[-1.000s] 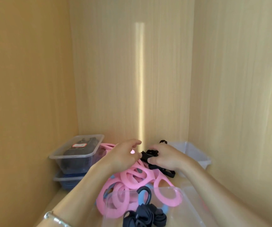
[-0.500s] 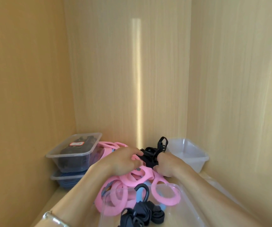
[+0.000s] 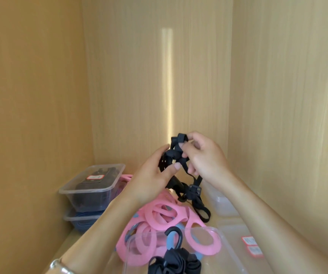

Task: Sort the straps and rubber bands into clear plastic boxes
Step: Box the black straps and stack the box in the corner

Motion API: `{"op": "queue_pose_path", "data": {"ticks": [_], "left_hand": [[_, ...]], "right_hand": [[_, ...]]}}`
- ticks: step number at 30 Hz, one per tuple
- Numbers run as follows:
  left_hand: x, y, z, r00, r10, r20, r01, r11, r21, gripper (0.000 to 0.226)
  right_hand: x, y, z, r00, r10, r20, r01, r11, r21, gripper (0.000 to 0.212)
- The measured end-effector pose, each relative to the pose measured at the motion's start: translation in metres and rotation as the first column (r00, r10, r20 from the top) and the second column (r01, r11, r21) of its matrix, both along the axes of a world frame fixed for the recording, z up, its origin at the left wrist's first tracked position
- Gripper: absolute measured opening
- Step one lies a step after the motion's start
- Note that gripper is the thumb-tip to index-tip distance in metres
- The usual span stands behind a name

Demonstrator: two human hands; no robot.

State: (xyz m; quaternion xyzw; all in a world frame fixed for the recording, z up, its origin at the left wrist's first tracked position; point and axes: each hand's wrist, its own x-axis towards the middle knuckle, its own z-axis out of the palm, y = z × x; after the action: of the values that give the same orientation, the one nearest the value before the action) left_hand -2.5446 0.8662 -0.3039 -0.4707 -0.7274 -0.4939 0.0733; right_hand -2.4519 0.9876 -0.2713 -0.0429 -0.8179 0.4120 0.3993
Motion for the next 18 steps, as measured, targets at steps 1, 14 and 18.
{"op": "queue_pose_path", "data": {"ticks": [1,14,18], "left_hand": [[0.002,0.0,0.003,0.999,0.008,-0.032,-0.006,0.998,0.057,0.035],[0.018,-0.018,0.026,0.976,-0.195,0.097,0.173,0.964,0.202,0.023],[0.023,-0.012,0.028,0.941,-0.213,0.263,0.134,0.948,0.29,0.035]], "right_hand": [[0.002,-0.004,0.004,0.999,0.027,-0.044,-0.028,0.999,-0.02,0.015],[0.004,-0.002,0.004,0.983,-0.002,-0.184,-0.012,0.997,-0.074,0.029],[0.006,-0.002,0.007,0.978,0.074,-0.197,-0.104,0.984,-0.145,0.026]]}}
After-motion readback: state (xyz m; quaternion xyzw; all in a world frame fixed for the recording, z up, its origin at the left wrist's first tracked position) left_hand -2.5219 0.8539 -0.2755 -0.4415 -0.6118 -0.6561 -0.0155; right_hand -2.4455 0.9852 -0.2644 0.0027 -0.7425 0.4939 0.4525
